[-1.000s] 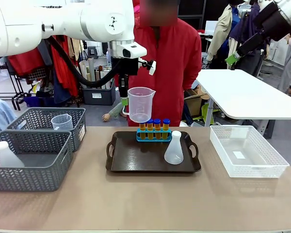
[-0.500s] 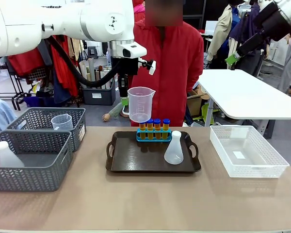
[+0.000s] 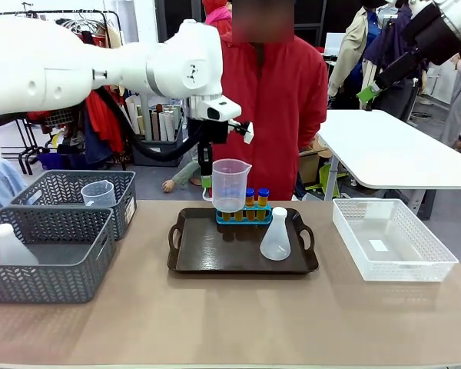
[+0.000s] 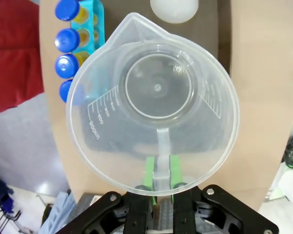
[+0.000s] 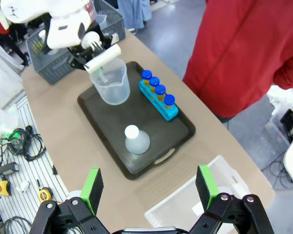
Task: Prepare the laboratory tools.
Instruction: Pick up one Large Measuring Cup and place it on the Handle tray.
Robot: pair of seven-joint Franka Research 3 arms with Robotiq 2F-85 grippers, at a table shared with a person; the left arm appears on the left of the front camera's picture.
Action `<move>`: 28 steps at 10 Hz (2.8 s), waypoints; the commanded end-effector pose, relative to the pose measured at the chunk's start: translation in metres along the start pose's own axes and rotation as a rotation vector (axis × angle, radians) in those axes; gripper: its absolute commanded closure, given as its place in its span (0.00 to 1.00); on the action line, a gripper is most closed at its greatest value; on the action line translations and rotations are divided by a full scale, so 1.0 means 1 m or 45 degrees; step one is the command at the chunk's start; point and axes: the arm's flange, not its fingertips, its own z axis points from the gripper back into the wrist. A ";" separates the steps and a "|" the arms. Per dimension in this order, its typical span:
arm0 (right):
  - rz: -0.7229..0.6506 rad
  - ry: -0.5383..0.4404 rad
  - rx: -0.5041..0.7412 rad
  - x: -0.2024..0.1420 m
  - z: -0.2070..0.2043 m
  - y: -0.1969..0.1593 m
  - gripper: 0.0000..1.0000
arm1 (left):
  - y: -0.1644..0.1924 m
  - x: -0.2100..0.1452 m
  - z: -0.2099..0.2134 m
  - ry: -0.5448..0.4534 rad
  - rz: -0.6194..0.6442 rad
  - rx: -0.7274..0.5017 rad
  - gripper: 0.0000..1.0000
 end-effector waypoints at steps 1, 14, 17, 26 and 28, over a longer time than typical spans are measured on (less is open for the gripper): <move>0.005 -0.007 0.007 -0.001 0.001 0.001 0.00 | 0.003 0.007 -0.014 -0.006 0.029 0.011 1.00; 0.005 -0.007 0.007 -0.001 0.001 0.001 0.00 | -0.003 -0.023 -0.111 0.033 0.136 -0.034 1.00; 0.005 -0.007 0.007 -0.001 0.001 0.001 0.00 | 0.002 -0.026 -0.120 0.033 0.141 -0.034 1.00; 0.005 -0.007 0.007 -0.001 0.001 0.001 0.00 | -0.001 -0.033 -0.116 0.031 0.159 -0.037 0.00; 0.005 -0.007 0.007 -0.001 0.001 0.001 0.00 | -0.003 -0.037 -0.109 -0.008 0.156 -0.042 0.00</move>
